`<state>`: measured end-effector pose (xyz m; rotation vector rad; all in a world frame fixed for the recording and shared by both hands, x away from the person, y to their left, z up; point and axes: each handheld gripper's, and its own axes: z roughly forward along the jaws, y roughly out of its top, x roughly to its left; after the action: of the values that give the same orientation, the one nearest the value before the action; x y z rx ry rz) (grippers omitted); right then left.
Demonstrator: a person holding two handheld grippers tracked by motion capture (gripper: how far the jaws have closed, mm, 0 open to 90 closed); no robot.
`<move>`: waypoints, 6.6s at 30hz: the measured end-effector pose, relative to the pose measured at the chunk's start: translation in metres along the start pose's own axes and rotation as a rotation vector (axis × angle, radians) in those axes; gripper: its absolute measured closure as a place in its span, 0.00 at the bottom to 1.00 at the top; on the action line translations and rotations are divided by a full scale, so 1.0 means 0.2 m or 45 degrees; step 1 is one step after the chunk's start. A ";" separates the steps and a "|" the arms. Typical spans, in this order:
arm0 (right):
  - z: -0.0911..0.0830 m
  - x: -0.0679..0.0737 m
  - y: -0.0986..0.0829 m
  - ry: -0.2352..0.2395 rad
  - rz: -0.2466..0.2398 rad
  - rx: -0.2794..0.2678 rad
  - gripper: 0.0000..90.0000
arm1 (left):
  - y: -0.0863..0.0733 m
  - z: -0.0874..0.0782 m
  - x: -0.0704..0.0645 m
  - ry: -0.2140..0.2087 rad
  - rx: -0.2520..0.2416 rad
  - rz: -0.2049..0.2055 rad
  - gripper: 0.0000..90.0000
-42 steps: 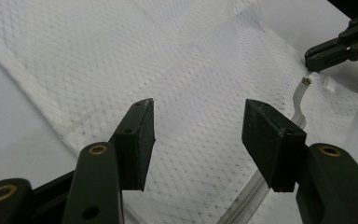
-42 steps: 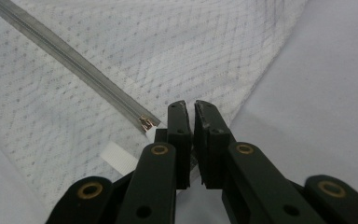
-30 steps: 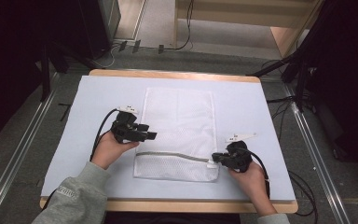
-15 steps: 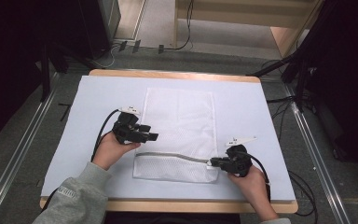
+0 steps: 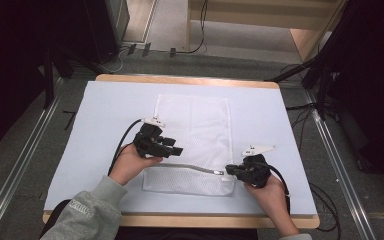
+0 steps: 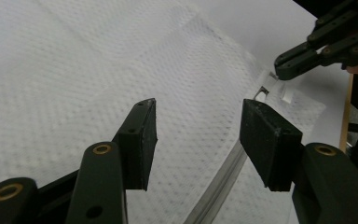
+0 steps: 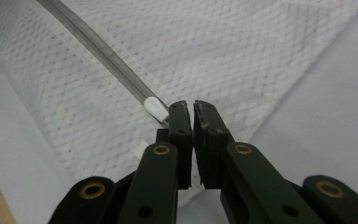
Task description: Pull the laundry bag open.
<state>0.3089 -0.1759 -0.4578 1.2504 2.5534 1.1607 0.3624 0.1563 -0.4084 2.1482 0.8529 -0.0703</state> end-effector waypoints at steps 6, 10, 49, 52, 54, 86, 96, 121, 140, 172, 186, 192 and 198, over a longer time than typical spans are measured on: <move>0.01 -0.03 -0.01 0.001 0.009 0.020 0.98 | 0.04 0.09 -0.04 -0.081 0.028 -0.026 0.55; 0.02 -0.03 -0.01 0.004 0.007 0.036 0.97 | 0.07 0.14 -0.07 -0.099 0.055 -0.009 0.58; 0.06 0.00 -0.04 -0.036 -0.047 0.025 0.98 | 0.01 0.57 -0.24 -0.172 0.193 0.014 0.88; 0.06 0.00 -0.04 -0.034 -0.051 0.023 0.98 | 0.01 0.57 -0.25 -0.175 0.198 0.026 0.87; 0.06 0.00 -0.04 -0.036 -0.053 0.024 0.98 | 0.01 0.57 -0.25 -0.201 0.194 0.010 0.87; 0.07 0.02 -0.05 -0.062 -0.103 -0.008 1.00 | 0.03 0.59 -0.20 -0.283 0.234 -0.073 0.98; 0.07 0.00 -0.07 -0.038 -0.119 -0.032 1.00 | 0.02 0.53 -0.17 -0.309 0.262 -0.115 0.98; 0.07 -0.01 -0.07 -0.021 -0.109 -0.035 1.00 | -0.03 0.32 -0.06 -0.274 0.292 -0.132 0.98; 0.07 -0.01 -0.07 -0.017 -0.118 -0.043 1.00 | -0.09 0.17 0.03 -0.260 0.294 -0.163 0.98; 0.07 -0.01 -0.07 -0.008 -0.109 -0.037 1.00 | -0.21 -0.07 0.19 -0.202 0.288 -0.223 0.98; 0.07 -0.01 -0.07 -0.015 -0.131 -0.032 1.00 | -0.27 -0.15 0.24 -0.183 0.280 -0.269 0.98; 0.07 -0.01 -0.06 -0.012 -0.133 -0.027 1.00 | -0.28 -0.16 0.24 -0.186 0.272 -0.286 0.98; 0.07 -0.01 -0.06 -0.018 -0.142 -0.026 1.00 | -0.28 -0.18 0.25 -0.134 0.278 -0.285 0.98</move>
<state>0.3067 -0.1732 -0.4763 1.0923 2.5574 1.1487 0.3584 0.2343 -0.4367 2.2174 1.0615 -0.4035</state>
